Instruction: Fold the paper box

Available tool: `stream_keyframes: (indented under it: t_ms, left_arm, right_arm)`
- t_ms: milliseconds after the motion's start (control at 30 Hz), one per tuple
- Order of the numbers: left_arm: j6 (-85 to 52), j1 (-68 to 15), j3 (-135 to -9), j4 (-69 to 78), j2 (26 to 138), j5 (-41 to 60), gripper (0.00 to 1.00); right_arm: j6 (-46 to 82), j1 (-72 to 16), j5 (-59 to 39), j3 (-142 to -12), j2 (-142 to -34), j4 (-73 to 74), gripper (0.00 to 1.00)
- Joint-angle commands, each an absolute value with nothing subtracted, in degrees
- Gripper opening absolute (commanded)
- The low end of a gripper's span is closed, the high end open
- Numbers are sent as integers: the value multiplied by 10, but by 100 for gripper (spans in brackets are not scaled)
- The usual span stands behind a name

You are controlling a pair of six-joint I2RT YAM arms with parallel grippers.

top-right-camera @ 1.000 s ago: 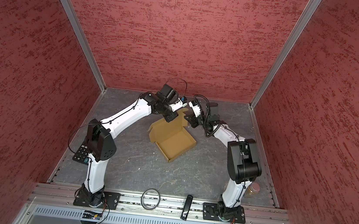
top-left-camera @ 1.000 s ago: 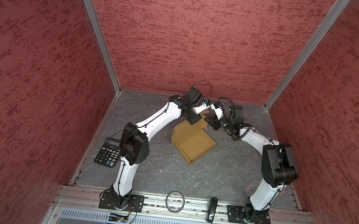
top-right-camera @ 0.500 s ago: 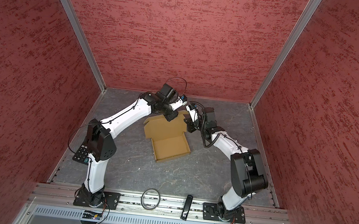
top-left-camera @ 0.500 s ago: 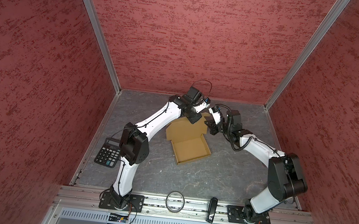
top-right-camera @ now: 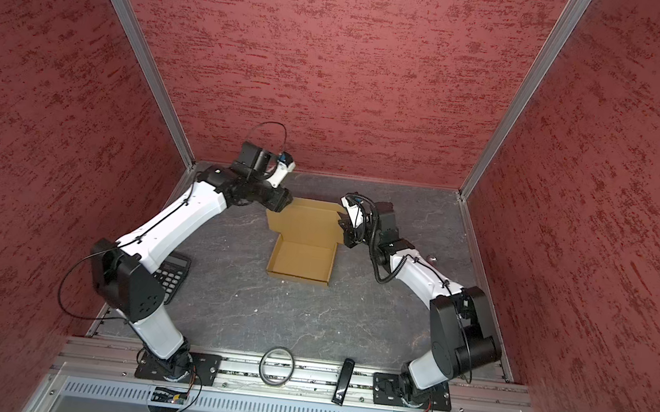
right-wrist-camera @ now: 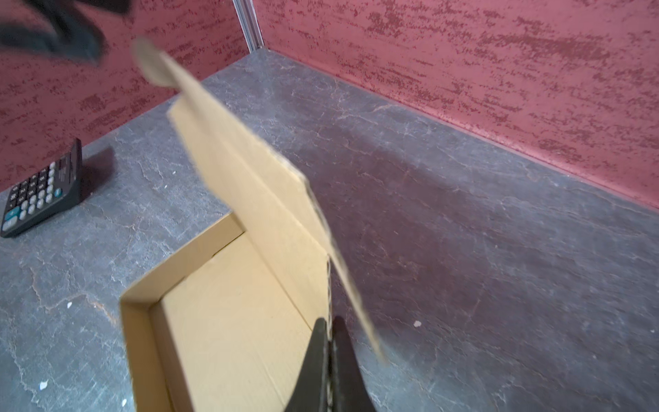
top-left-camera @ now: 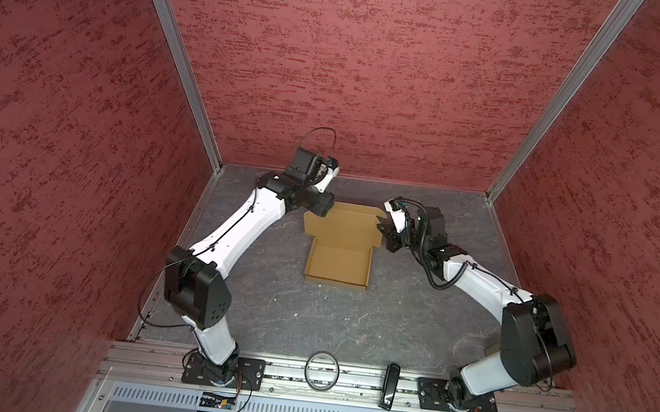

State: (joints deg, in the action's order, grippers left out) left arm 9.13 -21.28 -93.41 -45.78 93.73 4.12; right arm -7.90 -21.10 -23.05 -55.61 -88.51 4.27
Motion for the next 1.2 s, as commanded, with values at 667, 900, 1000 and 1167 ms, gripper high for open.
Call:
stream_keyframes:
  t_ms: [667,900,1000,1167]
  left_arm:
    - [15,-116,-723,-189,927,198,62]
    - [27,-117,-731,-146,962,189,58]
    - [28,-117,-729,-126,974,190,58]
    - [25,-118,-735,-110,994,212,54]
  right_arm:
    - [-107,-209,-239,-577,-860,6,2]
    - [-108,-209,-241,-580,-859,1,2]
    - [-108,-209,-242,-582,-859,-1,2]
    - [-109,-209,-240,-587,-860,-8,2]
